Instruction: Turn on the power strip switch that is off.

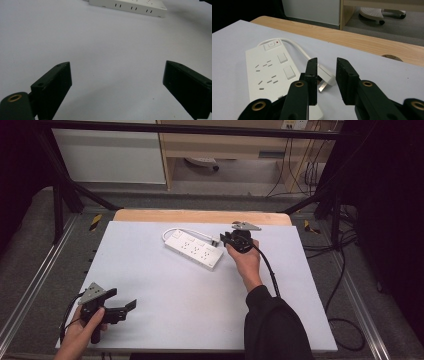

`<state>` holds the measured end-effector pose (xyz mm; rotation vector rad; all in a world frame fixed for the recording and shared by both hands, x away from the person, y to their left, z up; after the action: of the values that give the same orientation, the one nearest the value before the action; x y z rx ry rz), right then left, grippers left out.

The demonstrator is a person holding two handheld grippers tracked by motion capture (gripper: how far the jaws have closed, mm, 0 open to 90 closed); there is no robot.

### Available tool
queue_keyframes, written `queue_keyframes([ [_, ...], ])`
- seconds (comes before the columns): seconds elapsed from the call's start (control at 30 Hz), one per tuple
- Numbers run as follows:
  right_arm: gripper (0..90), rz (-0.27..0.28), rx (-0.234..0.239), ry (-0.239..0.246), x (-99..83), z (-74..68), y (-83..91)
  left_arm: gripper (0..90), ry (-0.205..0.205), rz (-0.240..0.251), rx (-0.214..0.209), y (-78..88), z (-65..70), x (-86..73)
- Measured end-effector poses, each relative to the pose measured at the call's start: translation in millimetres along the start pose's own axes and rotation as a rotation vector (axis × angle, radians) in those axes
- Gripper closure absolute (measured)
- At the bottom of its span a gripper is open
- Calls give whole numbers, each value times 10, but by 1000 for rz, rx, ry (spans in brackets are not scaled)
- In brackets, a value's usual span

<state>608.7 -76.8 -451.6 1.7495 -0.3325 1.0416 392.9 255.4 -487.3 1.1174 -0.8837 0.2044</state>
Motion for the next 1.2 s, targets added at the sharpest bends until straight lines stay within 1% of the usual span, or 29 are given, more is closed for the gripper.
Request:
queue_keyframes([
  [0.4, 768, -24, 20, 13, -71, -85, -94, 84, -7, -4, 2, -3, 2, -6],
  [0.67, 799, -54, 26, 37, -146, -152, -171, 84, -13, -8, 0, -9, 9, -10],
  [0.97, 849, -66, 42, 55, -194, -212, -223, 84, -16, -11, -2, -10, 11, -14],
  [1.2, 880, -64, 53, 63, -216, -250, -246, 84, -15, -9, -3, -8, 14, -14],
])
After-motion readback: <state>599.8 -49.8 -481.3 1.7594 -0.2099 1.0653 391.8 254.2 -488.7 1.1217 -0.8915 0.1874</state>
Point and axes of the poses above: each handheld gripper's, and its own axes: y roughly backward along the jaws, x roughly out of its top, z roughly to its right, the point moved 10 cm from there along -y, roughly forward along the jaws, and after that the axes turned 13 degrees about -z, right-handed, at the moved point
